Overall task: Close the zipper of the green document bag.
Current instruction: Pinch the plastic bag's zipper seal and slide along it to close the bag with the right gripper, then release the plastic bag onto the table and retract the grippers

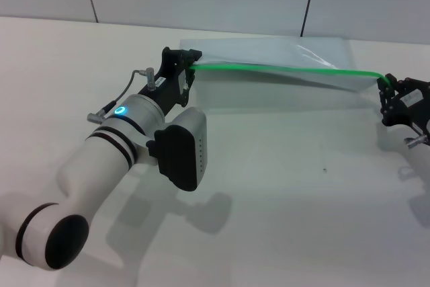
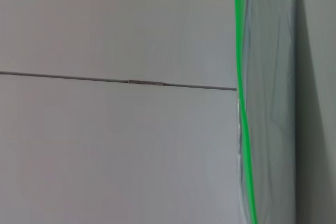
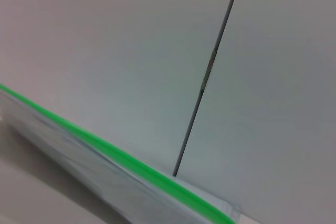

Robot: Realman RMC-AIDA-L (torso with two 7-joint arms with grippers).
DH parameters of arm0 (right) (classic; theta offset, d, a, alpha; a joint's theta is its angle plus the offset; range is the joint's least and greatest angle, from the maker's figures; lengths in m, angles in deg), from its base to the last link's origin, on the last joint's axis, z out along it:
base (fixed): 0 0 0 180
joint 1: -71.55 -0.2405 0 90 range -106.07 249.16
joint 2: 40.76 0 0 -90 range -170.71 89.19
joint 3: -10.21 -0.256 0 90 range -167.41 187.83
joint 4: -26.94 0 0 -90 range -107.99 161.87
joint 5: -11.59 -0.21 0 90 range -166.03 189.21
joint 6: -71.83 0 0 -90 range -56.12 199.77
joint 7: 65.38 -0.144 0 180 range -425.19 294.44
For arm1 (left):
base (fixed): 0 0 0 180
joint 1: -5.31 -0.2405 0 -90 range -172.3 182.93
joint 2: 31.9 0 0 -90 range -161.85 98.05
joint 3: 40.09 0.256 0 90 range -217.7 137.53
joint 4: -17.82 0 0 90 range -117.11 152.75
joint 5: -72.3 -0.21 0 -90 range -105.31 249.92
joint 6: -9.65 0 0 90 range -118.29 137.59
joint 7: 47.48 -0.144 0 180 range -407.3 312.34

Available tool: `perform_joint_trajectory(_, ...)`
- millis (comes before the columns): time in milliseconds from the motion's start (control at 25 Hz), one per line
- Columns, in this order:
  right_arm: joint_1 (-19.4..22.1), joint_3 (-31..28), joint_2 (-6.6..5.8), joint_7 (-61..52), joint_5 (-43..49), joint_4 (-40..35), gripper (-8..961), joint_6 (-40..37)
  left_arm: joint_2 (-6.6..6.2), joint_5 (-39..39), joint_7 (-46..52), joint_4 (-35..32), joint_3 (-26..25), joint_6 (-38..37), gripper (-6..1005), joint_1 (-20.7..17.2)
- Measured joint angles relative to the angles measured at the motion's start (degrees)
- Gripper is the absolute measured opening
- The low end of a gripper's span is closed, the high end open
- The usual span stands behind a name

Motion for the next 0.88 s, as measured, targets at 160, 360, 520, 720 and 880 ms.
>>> perform_joint_trajectory(160, -0.06, 0.02, 0.0, 0.2, -0.02, 0.15, 188, -0.02, -0.01, 0.0, 0.03, 0.0, 0.74, -0.31, 47, 0.0)
perform_joint_trajectory(360, -0.35, 0.45, 0.07, 0.56, 0.2, 0.32, 190, -0.02, 0.05, -0.06, 0.07, -0.01, 0.86, -0.68, 47, -0.05)
perform_joint_trajectory(520, -0.45, 0.47, 0.1, 0.7, 0.19, 0.4, 193, -0.07, 0.17, -0.1, 0.11, 0.0, 0.86, -1.17, 47, -0.03)
perform_joint_trajectory(720, -0.26, 0.04, 0.32, 2.0, 0.14, 0.82, 209, -0.14, 0.18, -0.48, 1.92, 0.06, 1.4, -1.95, 46, 0.04)
perform_joint_trajectory(880, -0.1, -1.16, 0.36, 2.54, 0.1, 1.32, 265, -0.18, 0.15, -3.88, 6.41, -0.22, 1.6, -4.41, 112, -0.22)
